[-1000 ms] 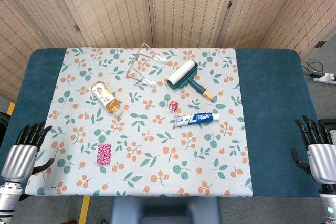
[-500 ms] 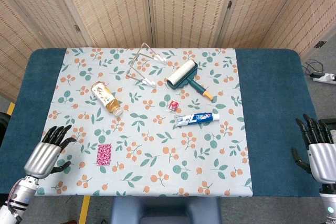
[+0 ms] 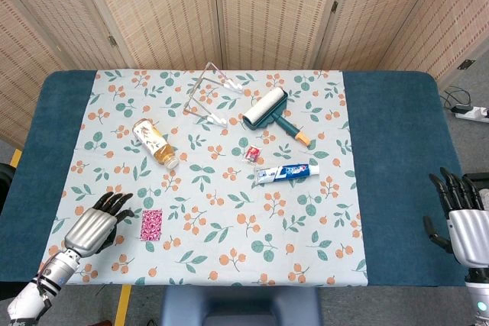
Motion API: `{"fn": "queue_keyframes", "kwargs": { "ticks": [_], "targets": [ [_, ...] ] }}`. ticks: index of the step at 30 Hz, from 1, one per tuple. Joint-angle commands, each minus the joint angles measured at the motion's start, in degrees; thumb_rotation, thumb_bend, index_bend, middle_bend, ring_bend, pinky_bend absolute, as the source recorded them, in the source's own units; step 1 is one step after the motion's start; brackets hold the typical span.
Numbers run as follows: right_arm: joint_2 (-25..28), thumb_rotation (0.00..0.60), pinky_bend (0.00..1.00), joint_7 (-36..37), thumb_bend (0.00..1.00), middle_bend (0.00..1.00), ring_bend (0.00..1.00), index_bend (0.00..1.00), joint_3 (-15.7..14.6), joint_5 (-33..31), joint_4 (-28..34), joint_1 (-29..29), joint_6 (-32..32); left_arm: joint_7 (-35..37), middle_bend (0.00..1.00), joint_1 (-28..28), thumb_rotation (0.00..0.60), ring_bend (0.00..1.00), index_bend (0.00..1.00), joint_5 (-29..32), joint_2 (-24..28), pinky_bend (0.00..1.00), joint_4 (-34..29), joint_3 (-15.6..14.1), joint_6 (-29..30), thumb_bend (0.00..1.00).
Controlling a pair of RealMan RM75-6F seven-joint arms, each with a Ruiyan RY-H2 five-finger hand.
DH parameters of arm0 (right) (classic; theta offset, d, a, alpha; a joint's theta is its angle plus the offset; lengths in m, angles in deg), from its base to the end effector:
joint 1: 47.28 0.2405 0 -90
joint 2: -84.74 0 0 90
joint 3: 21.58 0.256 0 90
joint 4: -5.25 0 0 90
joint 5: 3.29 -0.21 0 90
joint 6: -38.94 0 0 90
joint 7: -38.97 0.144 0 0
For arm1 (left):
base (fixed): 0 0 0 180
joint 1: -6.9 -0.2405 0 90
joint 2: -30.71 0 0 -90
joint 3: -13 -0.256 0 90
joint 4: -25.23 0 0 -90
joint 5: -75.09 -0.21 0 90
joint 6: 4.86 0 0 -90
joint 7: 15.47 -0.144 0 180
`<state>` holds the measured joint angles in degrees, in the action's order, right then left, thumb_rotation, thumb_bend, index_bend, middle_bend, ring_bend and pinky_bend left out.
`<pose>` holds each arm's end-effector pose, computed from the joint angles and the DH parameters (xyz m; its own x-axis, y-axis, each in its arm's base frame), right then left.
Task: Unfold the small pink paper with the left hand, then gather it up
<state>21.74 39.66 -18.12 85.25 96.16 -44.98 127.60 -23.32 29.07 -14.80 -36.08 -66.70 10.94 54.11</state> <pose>-0.3146 -0.1693 0.1748 0.4262 0.0544 0.9030 -0.9040 -0.0123 0.4275 -0.2725 0.2332 0.0727 0.5997 0.3401 0.7244 0.7896 -0.3989 -0.4663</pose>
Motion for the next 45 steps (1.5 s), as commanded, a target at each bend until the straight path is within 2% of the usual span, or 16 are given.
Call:
{"fn": "queue_keyframes", "kwargs": {
  "ticks": [1, 3, 8, 11, 19, 31, 45],
  "targets": [
    [-0.1, 0.6, 0.0, 0.2, 0.46, 0.0, 0.0, 0.0, 0.0, 0.0, -0.1, 0.0, -0.1, -0.1, 0.05, 0.4, 0.597, 0.01, 0.28, 0.5, -0.6, 0.0, 0.4, -0.2, -0.5, 1.0],
    [-0.2, 0.6, 0.0, 0.3, 0.46, 0.0, 0.0, 0.0, -0.1, 0.0, -0.2, 0.1, -0.2, -0.6, 0.04, 0.5, 0.562, 0.0, 0.27, 0.9, -1.1, 0.0, 0.7, -0.4, -0.8, 1.0],
    [-0.4, 0.6, 0.0, 0.4, 0.46, 0.0, 0.0, 0.0, -0.2, 0.1, -0.4, 0.1, -0.4, -0.9, 0.04, 0.6, 0.424, 0.0, 0.27, 0.8, -2.4, 0.0, 1.6, -1.1, -0.8, 1.0],
    [-0.6, 0.6, 0.0, 0.4, 0.46, 0.0, 0.0, 0.0, -0.2, 0.2, -0.4, 0.2, -0.4, -0.9, 0.03, 0.7, 0.385, 0.0, 0.27, 0.1, -3.5, 0.0, 2.8, -1.5, -0.5, 1.0],
    [-0.8, 0.6, 0.0, 0.6, 0.46, 0.0, 0.0, 0.0, -0.5, 0.5, -0.4, 0.0, -0.4, -3.6, 0.03, 0.8, 0.371, 0.0, 0.27, 0.0, -6.4, 0.0, 6.2, -2.1, -0.2, 1.0],
    [-1.2, 0.6, 0.0, 0.5, 0.46, 0.0, 0.0, 0.0, -0.8, 0.7, -0.4, 0.0, -0.6, -4.9, 0.03, 1.7, 0.371, 0.0, 0.27, -1.8, -9.1, 0.0, 6.5, -3.1, 0.1, 1.0],
    [-1.4, 0.6, 0.0, 0.8, 0.46, 0.0, 0.0, 0.0, -1.0, 0.3, -1.0, 0.0, -1.0, -9.2, 0.01, 2.9, 0.371, 0.0, 0.27, 1.6, -11.6, 0.0, 7.4, -2.5, -2.5, 1.0]
  ]
}}
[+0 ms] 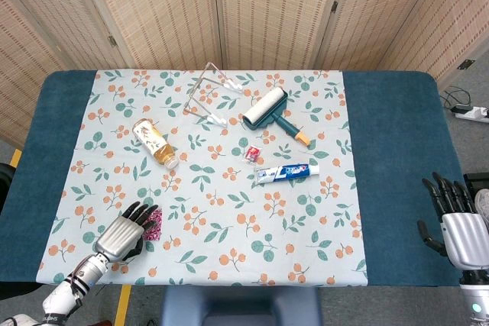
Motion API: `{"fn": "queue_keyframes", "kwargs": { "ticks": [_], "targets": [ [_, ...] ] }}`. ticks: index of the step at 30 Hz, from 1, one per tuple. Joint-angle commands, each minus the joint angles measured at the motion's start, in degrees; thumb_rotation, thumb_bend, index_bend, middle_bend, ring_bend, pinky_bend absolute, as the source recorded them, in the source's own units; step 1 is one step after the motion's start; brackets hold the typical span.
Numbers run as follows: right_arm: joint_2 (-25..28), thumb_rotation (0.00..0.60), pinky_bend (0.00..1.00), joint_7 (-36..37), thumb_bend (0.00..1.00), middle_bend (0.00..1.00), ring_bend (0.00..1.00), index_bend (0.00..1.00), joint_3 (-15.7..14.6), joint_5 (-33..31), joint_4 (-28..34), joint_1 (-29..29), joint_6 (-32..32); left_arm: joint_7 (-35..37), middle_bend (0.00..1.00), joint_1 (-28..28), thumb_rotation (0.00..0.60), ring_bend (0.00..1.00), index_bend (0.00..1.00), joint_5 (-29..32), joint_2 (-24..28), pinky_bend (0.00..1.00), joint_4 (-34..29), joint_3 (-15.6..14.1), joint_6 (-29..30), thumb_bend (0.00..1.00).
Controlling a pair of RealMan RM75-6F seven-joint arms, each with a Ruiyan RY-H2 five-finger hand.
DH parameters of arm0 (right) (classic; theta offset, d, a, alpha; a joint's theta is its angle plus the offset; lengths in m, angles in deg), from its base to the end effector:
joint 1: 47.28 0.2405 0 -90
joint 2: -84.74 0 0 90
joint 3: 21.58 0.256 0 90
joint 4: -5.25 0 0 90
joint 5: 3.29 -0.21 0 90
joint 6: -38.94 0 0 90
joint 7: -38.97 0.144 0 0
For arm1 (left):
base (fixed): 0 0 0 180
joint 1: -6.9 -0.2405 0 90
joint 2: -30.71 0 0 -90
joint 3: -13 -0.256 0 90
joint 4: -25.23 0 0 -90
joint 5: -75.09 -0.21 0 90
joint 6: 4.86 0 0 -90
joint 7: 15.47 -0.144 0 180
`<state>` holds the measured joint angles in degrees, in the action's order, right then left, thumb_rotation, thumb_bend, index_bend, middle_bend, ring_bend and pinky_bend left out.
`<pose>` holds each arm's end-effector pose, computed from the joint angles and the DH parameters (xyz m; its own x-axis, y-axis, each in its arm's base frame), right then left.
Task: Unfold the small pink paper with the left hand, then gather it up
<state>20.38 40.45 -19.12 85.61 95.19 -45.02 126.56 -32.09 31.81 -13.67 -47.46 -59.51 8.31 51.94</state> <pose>-0.3179 -0.1657 0.1636 0.4091 0.0180 0.9123 -0.9122 -0.0168 0.4094 -0.2675 0.2307 0.0090 0.6926 0.3313 0.6407 0.7037 -0.5055 -0.4994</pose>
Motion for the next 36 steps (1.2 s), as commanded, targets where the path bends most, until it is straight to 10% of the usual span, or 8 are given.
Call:
{"fn": "queue_keyframes", "kwargs": {
  "ticks": [1, 36],
  "targets": [
    [0.0, 0.6, 0.0, 0.1, 0.46, 0.0, 0.0, 0.0, 0.0, 0.0, -0.1, 0.0, 0.0, -0.7, 0.01, 0.2, 0.371, 0.0, 0.27, 0.7, -0.3, 0.0, 0.2, 0.1, -0.4, 1.0],
    [-0.4, 0.6, 0.0, -0.2, 0.46, 0.0, 0.0, 0.0, 0.1, -0.4, -0.1, 0.4, -0.8, 0.1, 0.01, -2.3, 0.373, 0.0, 0.27, 3.6, 4.0, 0.0, 0.6, -0.8, 2.4, 1.0]
  ]
}}
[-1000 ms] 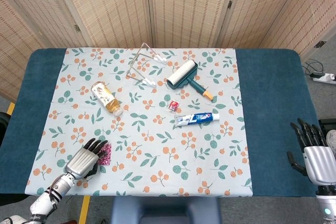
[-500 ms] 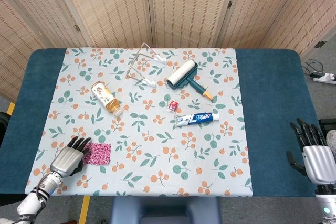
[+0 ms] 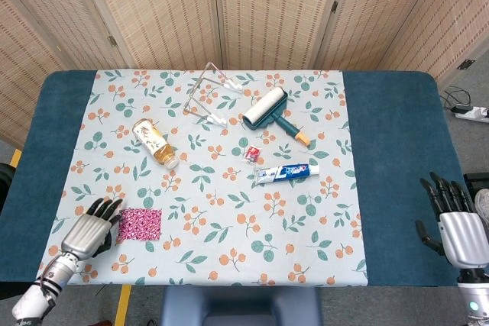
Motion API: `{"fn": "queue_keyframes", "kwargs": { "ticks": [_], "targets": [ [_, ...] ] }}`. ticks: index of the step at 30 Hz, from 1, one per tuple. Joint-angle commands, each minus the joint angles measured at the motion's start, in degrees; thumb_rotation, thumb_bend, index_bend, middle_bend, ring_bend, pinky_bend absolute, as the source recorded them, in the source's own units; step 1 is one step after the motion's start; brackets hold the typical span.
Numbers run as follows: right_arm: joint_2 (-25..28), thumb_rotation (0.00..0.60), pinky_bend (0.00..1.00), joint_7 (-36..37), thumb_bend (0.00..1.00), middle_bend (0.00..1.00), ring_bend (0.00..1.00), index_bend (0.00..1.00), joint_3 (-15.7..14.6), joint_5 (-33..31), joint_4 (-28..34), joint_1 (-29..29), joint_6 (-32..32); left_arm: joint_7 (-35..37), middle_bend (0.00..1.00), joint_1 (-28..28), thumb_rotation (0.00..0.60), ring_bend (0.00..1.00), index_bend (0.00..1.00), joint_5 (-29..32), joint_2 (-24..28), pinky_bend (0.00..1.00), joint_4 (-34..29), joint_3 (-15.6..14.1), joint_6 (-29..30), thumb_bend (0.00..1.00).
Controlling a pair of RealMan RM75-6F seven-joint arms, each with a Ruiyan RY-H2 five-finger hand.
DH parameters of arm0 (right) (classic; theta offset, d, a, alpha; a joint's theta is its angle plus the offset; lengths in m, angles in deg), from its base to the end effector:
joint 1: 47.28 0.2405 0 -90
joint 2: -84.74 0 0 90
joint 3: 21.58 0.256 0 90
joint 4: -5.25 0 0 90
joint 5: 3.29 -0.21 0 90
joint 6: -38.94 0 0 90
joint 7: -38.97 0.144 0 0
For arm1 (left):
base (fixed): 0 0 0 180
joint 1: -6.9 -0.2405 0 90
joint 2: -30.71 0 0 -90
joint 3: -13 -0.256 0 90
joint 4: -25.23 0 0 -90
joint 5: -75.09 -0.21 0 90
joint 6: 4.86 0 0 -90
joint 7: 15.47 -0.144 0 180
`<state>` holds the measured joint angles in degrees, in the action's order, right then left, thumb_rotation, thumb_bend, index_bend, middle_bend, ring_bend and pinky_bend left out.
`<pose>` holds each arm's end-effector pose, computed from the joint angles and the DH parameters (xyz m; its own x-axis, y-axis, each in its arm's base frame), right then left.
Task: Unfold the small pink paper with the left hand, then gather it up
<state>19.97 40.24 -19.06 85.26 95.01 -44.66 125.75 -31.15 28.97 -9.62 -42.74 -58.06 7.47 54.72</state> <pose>-0.3185 -0.1679 0.1603 0.4087 0.0076 0.9126 -0.9125 -0.0160 0.4088 -0.3074 0.2284 0.0479 0.7005 0.3471 0.6235 0.7131 -0.3760 -0.5918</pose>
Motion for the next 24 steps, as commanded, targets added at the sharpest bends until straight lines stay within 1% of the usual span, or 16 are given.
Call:
{"fn": "queue_keyframes", "kwargs": {
  "ticks": [1, 9, 13, 24],
  "targets": [
    [0.1, 0.6, 0.0, 0.0, 0.46, 0.0, 0.0, 0.0, 0.0, -0.1, 0.0, 0.0, 0.0, -1.2, 0.01, 0.7, 0.371, 0.0, 0.27, -0.6, -1.0, 0.0, -1.2, 0.0, -0.6, 1.0],
    [0.2, 0.6, 0.0, 0.4, 0.46, 0.0, 0.0, 0.0, -0.2, -0.6, -0.3, -0.4, -0.1, -4.3, 0.0, 2.0, 0.37, 0.0, 0.26, -1.2, -3.2, 0.0, -3.3, 0.1, -2.0, 1.0],
    [0.1, 0.6, 0.0, 0.8, 0.46, 0.0, 0.0, 0.0, -0.2, -0.6, -0.6, -0.6, 0.1, -5.4, 0.0, 2.3, 0.368, 0.0, 0.26, -0.2, -3.7, 0.0, -3.4, 0.2, -2.9, 1.0],
    [-0.2, 0.6, 0.0, 1.5, 0.46, 0.0, 0.0, 0.0, 0.0, -0.8, -1.2, -0.7, 0.4, -7.5, 0.0, 1.2, 0.372, 0.0, 0.26, 3.3, -1.6, 0.0, -4.5, -0.7, -3.4, 1.0]
  ]
}}
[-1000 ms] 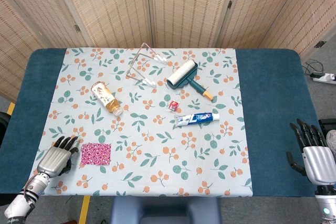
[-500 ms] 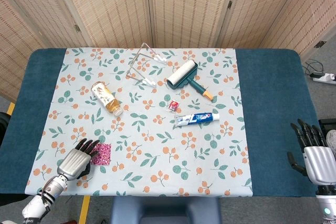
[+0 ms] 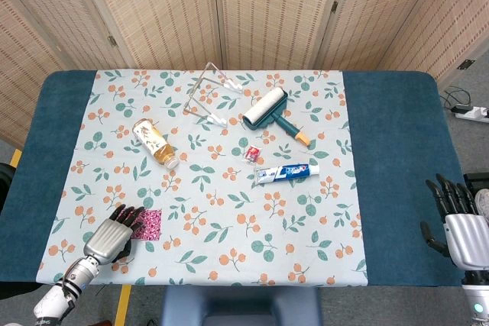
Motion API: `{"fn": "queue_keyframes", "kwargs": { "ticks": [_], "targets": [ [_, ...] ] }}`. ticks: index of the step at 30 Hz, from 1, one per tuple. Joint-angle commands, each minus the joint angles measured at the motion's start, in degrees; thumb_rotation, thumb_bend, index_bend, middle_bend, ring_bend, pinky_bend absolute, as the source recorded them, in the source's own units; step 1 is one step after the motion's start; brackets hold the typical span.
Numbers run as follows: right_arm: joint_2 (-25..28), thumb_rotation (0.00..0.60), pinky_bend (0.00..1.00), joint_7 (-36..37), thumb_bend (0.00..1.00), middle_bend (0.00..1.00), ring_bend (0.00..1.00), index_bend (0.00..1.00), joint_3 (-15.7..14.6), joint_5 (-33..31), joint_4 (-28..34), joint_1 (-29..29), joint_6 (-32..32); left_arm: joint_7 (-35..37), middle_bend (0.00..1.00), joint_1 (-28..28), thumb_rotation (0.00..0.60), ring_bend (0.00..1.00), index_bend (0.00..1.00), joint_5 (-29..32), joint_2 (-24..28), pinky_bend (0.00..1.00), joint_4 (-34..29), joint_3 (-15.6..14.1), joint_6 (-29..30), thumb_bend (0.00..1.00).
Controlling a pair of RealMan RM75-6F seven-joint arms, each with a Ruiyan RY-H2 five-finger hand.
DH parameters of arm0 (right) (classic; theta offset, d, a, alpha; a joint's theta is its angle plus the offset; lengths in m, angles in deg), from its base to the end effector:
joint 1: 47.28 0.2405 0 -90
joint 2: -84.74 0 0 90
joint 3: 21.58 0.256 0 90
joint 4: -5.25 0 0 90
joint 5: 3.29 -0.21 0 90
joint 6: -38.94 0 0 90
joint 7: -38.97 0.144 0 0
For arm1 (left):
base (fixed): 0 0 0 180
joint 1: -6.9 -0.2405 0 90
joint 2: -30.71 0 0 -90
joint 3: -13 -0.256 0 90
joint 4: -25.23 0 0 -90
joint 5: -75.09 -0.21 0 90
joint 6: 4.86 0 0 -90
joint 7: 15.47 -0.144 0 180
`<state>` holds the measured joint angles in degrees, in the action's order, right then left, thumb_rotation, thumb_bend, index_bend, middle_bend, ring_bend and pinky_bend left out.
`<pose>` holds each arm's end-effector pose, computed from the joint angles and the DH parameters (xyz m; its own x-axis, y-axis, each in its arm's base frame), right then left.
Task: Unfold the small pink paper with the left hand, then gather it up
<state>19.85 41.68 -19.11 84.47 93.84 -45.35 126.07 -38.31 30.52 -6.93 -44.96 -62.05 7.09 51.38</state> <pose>-0.3258 -0.1640 0.1631 0.4019 0.0085 0.9157 -0.9157 0.0096 0.4018 -0.2868 0.2217 0.0211 0.7208 0.3782 0.5808 0.6921 -0.4369 -0.5745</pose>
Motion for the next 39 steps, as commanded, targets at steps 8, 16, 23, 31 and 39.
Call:
{"fn": "queue_keyframes", "kwargs": {
  "ticks": [8, 16, 23, 31, 39],
  "targets": [
    [-0.2, 0.6, 0.0, 0.3, 0.46, 0.0, 0.0, 0.0, 0.1, 0.3, -0.1, -0.1, 0.5, 0.0, 0.0, -1.5, 0.372, 0.0, 0.27, 1.7, 2.4, 0.0, -0.5, -0.9, 0.9, 1.0],
    [-0.2, 0.6, 0.0, 0.1, 0.46, 0.0, 0.0, 0.0, 0.1, 0.8, 0.1, 0.1, 0.5, 3.1, 0.0, -2.8, 0.369, 0.0, 0.26, -0.1, 3.4, 0.0, -0.5, -1.2, 3.6, 1.0],
    [-0.2, 0.6, 0.0, 0.0, 0.46, 0.0, 0.0, 0.0, 0.1, 0.9, 0.3, 0.0, 0.7, 3.7, 0.0, -2.8, 0.371, 0.0, 0.26, 0.7, 3.3, 0.0, 0.6, -1.0, 2.7, 1.0],
    [-0.1, 0.6, 0.0, 0.2, 0.46, 0.0, 0.0, 0.0, 0.1, 0.8, 0.1, -0.3, 1.0, 1.8, 0.0, -3.4, 0.374, 0.0, 0.26, 3.4, 3.5, 0.0, 1.5, -0.7, 1.8, 1.0],
    [-0.2, 0.6, 0.0, 0.4, 0.46, 0.0, 0.0, 0.0, 0.0, 1.0, 0.0, -0.5, 1.3, 1.8, 0.0, -4.5, 0.373, 0.0, 0.27, 5.4, 4.9, 0.0, 2.2, -0.6, 2.4, 1.0]
  ]
}}
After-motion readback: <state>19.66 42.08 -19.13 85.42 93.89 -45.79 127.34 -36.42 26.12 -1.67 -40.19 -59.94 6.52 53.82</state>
